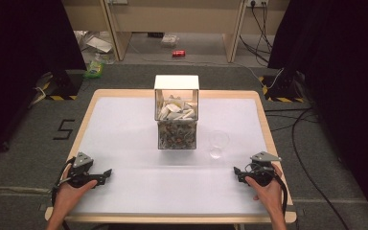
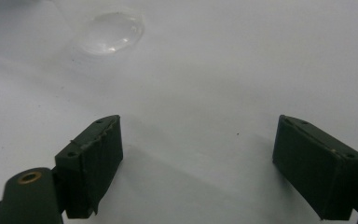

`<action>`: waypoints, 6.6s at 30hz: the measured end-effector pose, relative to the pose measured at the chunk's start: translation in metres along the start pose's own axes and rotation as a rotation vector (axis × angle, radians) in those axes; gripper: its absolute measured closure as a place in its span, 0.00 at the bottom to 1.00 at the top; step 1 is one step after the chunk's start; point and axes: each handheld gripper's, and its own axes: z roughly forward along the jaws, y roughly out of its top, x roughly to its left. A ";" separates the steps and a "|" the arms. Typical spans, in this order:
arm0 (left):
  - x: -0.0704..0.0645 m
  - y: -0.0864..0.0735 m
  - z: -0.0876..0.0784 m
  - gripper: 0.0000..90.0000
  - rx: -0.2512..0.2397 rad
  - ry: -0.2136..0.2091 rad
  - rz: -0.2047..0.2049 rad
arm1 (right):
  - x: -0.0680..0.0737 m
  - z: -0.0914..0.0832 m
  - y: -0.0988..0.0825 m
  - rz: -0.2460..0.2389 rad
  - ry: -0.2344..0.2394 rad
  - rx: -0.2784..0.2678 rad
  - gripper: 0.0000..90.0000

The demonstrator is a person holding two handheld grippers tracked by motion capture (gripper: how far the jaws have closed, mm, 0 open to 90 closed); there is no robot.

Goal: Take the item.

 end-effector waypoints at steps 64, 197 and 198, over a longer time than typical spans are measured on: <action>0.000 0.000 0.000 0.13 0.001 -0.003 -0.003 | 0.041 -0.072 0.081 -0.078 0.007 -0.321 0.32; 0.000 0.000 0.000 0.13 0.000 -0.005 -0.006 | 0.154 -0.021 0.245 -0.389 0.165 -0.377 1.00; 0.000 0.000 0.000 0.13 0.000 -0.005 -0.006 | 0.154 -0.022 0.246 -0.386 0.165 -0.380 1.00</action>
